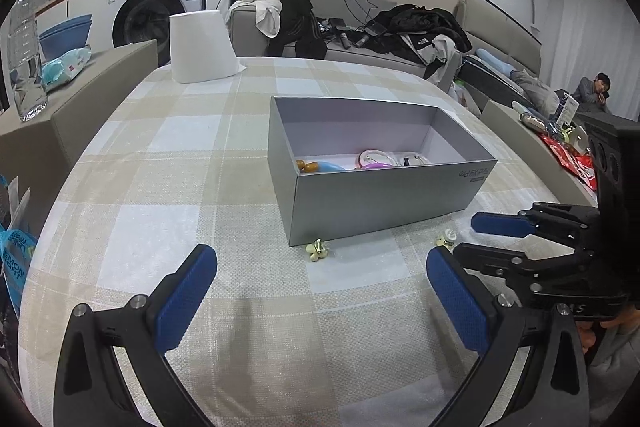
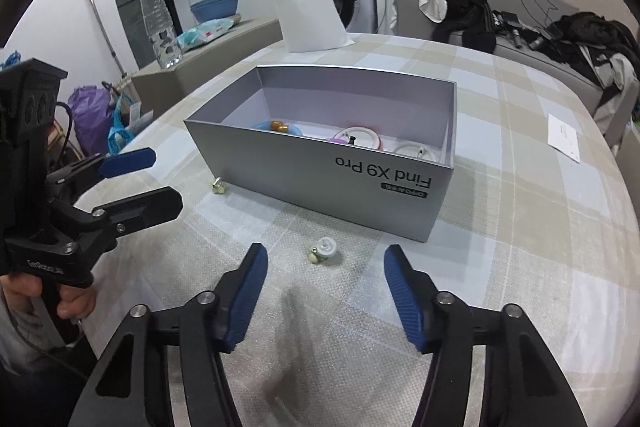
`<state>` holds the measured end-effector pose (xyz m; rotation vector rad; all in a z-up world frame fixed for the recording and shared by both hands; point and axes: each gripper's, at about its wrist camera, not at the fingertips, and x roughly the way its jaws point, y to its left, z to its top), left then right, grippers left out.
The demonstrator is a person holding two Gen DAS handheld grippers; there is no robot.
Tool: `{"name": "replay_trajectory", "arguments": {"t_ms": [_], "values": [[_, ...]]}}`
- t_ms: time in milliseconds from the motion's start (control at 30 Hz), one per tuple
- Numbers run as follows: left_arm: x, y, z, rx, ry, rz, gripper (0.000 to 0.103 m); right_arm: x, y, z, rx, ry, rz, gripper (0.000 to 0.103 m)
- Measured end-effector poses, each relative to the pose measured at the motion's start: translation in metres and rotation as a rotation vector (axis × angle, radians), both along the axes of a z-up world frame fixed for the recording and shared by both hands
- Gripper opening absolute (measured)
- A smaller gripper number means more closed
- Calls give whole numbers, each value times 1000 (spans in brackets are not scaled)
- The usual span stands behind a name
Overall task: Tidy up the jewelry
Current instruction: 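Withdraw both tools from the box toward the small charms on the table, then close the right tool on the white charm while the left tool lowers to the flower charm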
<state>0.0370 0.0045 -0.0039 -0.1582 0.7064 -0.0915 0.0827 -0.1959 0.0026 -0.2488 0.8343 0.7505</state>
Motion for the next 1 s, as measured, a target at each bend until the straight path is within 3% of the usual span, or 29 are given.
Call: {"name": "replay_trajectory", "arguments": {"t_ms": [100, 267, 1000], "values": [[0, -3, 0, 13, 0, 6, 102, 0, 7, -5, -45, 0, 7, 39], [0, -2, -1, 13, 3, 9, 102, -4, 14, -11, -98, -24, 17, 36], [5, -4, -2, 20, 19, 2, 102, -6, 21, -10, -107, -56, 39, 14]]}}
